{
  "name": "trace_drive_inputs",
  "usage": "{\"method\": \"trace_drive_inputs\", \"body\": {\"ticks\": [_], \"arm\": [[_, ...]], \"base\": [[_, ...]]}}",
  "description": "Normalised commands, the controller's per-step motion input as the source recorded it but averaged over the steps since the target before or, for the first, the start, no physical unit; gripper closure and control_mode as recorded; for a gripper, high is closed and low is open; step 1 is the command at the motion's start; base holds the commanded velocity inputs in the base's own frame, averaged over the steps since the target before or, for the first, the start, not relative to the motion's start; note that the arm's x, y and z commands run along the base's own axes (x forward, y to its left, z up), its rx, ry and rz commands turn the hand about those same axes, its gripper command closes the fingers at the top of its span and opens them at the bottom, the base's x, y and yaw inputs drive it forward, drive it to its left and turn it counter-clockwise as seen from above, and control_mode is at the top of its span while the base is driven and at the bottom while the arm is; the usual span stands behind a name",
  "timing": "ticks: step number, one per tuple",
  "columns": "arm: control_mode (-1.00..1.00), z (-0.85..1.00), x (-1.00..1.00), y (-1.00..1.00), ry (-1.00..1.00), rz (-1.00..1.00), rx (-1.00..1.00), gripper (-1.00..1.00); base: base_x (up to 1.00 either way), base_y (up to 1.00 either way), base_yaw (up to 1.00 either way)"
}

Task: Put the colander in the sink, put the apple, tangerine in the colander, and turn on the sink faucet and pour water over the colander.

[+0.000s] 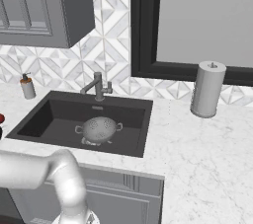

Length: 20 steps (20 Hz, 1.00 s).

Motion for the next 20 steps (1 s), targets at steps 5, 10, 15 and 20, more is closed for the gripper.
{"method": "trace_drive_inputs", "body": {"ticks": [5,10,15,20], "arm": [[-1.0,-0.15,0.12,0.41,0.02,0.01,-0.02,-1.0],[-1.0,-0.2,0.09,0.25,0.0,0.0,-0.03,-1.0],[-1.0,-0.21,0.27,0.01,-0.02,0.0,0.0,-1.0],[-1.0,-0.03,0.11,0.15,-0.12,0.0,0.0,-1.0]], "base": [[0.0,0.0,0.0],[0.0,0.0,0.0],[0.0,0.0,0.0],[0.0,0.0,0.0]]}}
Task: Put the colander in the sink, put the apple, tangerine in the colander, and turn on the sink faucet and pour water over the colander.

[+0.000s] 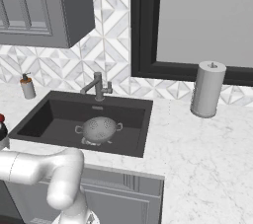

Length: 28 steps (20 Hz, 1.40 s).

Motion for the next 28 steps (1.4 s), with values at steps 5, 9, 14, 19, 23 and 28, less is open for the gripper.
{"method": "trace_drive_inputs", "body": {"ticks": [5,9,14,19,23,28], "arm": [[-1.0,-0.56,0.07,0.38,-0.01,0.0,-0.06,-1.0],[-1.0,-0.29,0.43,0.1,-0.08,0.0,0.0,-1.0],[-1.0,-0.01,0.39,0.1,-0.2,0.0,0.02,-1.0],[-1.0,-0.19,0.26,0.44,-0.08,-0.06,0.0,-1.0],[-1.0,-0.28,0.58,0.46,0.0,-0.01,0.0,-1.0],[-1.0,-0.12,0.49,0.49,-0.01,-0.01,0.0,-1.0]], "base": [[0.0,0.0,0.0],[0.0,0.0,0.0],[0.0,0.0,0.0],[0.0,0.0,0.0],[0.0,0.0,0.0],[0.0,0.0,0.0]]}}
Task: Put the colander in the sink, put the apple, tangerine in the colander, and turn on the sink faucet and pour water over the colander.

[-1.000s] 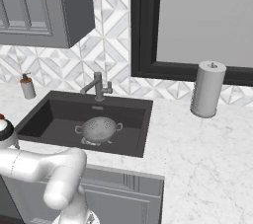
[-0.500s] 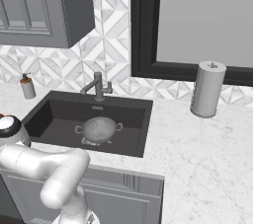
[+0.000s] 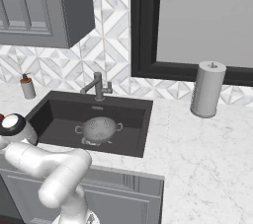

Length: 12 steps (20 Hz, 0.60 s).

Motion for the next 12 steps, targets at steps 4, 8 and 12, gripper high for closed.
{"method": "trace_drive_inputs", "body": {"ticks": [4,8,12], "arm": [[-1.0,-0.35,0.06,0.27,0.04,-0.11,-0.03,1.0],[-1.0,-0.4,-0.23,-0.77,0.03,-0.43,0.08,1.0],[-1.0,-0.2,-0.26,-0.87,0.01,-0.52,0.16,1.0]], "base": [[0.0,0.0,0.0],[0.0,0.0,0.0],[0.0,0.0,0.0]]}}
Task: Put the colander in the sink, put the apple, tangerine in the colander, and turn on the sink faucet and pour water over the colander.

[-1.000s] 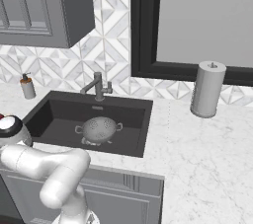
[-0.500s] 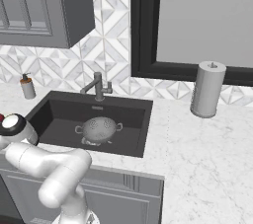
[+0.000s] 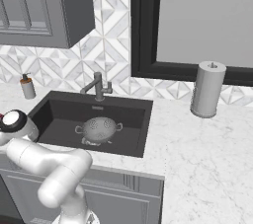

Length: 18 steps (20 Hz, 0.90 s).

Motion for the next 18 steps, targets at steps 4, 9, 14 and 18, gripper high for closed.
{"method": "trace_drive_inputs", "body": {"ticks": [4,9,14,18], "arm": [[-1.0,0.05,-0.19,-0.42,-0.27,-0.52,0.3,1.0],[-1.0,0.0,-0.01,-0.45,-0.56,-0.44,0.41,1.0],[-1.0,-0.01,0.15,-0.61,-0.27,-0.61,0.36,1.0],[-1.0,-0.05,0.34,-0.4,-0.13,-0.79,0.29,1.0]], "base": [[0.0,0.0,0.0],[0.0,0.0,0.0],[0.0,0.0,0.0],[0.0,0.0,0.0]]}}
